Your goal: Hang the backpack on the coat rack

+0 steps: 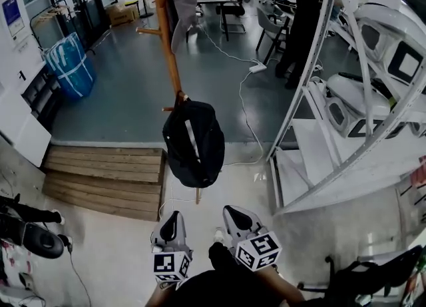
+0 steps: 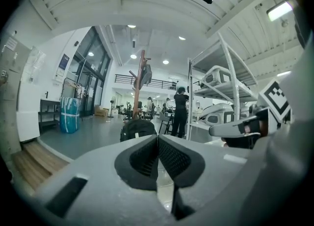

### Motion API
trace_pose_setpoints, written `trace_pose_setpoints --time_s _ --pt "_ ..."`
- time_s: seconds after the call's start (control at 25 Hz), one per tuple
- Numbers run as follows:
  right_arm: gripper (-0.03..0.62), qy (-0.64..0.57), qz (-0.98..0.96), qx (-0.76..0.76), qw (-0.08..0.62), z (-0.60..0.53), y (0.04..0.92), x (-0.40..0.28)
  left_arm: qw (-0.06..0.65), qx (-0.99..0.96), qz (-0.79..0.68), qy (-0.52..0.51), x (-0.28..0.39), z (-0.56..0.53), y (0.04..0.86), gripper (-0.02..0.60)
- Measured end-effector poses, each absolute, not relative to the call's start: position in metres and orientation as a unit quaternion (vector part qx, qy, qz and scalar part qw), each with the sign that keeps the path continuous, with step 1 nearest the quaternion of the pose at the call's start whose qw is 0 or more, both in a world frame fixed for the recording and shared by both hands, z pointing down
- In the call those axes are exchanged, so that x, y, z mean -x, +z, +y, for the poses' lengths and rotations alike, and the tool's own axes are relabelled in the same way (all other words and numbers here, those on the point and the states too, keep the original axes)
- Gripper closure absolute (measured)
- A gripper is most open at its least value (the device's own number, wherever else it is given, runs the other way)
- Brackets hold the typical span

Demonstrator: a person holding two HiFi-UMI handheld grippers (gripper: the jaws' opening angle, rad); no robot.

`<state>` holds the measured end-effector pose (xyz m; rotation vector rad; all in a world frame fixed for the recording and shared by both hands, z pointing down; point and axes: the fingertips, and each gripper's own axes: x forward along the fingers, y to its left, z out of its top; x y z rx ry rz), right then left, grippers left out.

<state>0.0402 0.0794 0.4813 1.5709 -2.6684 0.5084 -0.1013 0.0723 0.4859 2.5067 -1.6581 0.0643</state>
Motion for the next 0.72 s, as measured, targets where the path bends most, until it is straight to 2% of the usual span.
trace_pose_setpoints --time_s 0.72 --pt "0.583 0.16 -0.851 -0.5 0.001 0.085 0.479 -0.033 0.083 -0.831 -0.549 0.027 0.111 0.078 0.495 0.563"
